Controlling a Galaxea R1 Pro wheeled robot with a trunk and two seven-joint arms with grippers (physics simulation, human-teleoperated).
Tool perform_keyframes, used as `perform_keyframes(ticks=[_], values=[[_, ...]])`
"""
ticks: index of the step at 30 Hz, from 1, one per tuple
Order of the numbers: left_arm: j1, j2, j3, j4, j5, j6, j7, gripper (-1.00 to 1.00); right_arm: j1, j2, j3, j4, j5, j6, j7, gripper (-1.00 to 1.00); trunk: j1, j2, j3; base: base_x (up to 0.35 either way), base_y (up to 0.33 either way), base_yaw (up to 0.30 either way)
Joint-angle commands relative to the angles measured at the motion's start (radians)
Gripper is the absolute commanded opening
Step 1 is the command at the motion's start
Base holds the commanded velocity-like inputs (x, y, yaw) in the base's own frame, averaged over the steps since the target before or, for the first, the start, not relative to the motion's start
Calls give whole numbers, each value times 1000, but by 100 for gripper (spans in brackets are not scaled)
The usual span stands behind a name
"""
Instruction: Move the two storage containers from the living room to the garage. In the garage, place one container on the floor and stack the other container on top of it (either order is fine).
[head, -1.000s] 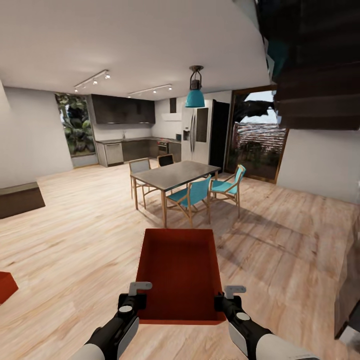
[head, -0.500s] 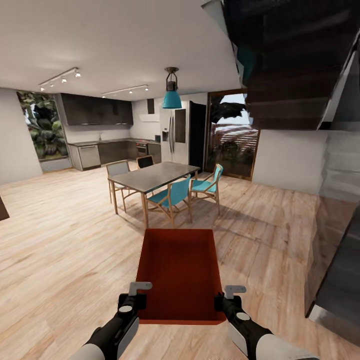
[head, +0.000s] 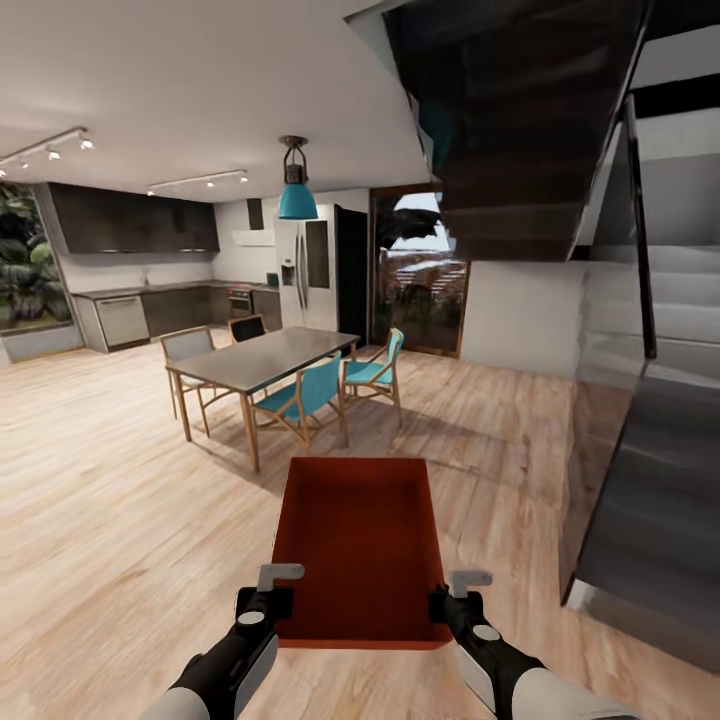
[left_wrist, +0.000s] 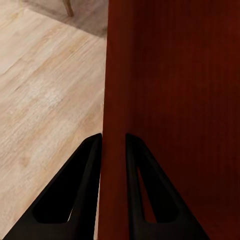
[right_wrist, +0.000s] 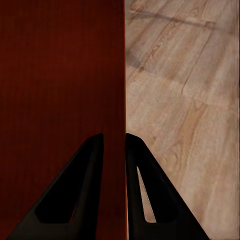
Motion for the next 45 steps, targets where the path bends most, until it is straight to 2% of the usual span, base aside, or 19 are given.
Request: perform_keyframes(ticks=[1, 45], values=[[-2, 2, 2, -5, 69, 6, 13, -100, -1, -1, -10, 2, -14, -5, -1, -100, 0, -1, -1, 0, 0, -281], [-2, 2, 2, -5, 69, 6, 13, -100, -1, -1, -10, 2, -14, -4, 2, -100, 0, -1, 16, 0, 0, -281]])
